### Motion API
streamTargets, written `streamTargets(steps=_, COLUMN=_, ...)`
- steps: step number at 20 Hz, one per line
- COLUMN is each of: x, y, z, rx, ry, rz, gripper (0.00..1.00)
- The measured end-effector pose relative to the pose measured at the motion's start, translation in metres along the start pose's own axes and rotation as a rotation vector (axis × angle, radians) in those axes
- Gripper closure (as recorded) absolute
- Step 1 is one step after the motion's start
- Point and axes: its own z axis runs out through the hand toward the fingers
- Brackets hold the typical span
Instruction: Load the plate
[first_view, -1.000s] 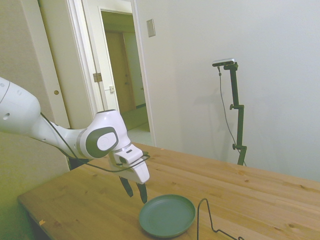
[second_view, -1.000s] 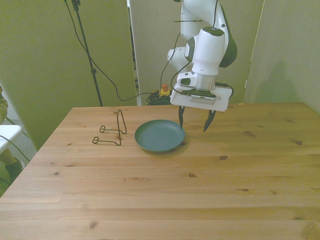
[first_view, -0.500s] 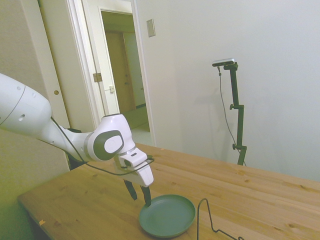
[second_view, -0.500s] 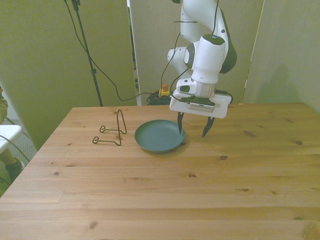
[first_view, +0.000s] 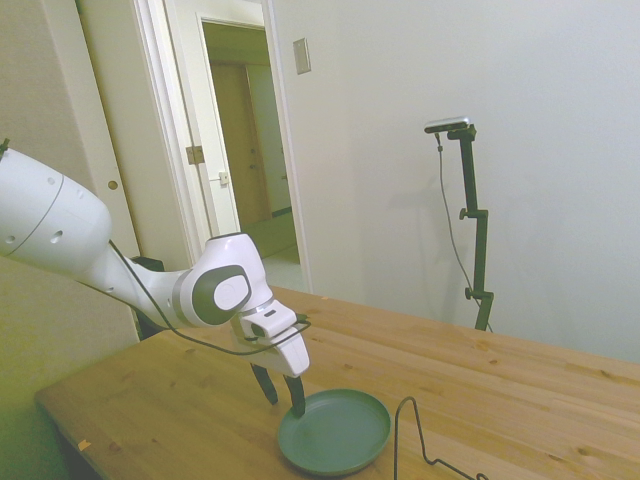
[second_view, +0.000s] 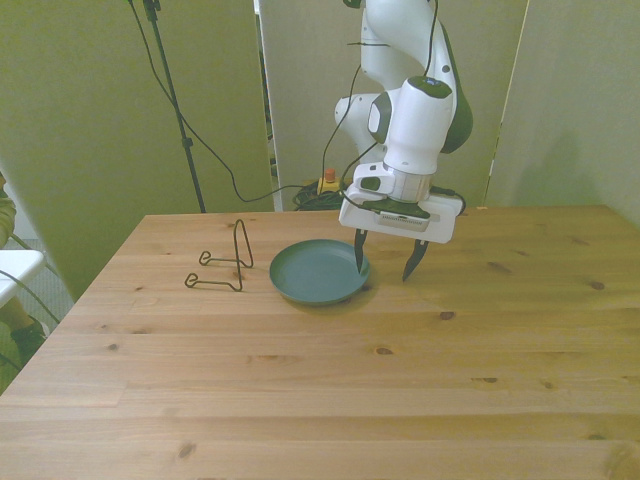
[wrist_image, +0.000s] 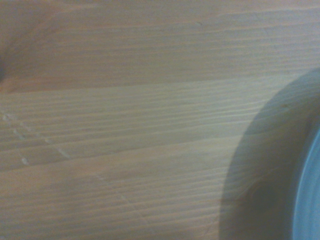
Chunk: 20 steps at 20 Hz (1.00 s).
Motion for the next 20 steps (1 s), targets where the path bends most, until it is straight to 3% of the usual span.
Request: streamTargets(steps=20, x=0.0023, y=-0.0016, z=0.0035, rx=-0.013, ry=0.007, rz=-0.012, gripper=1.0)
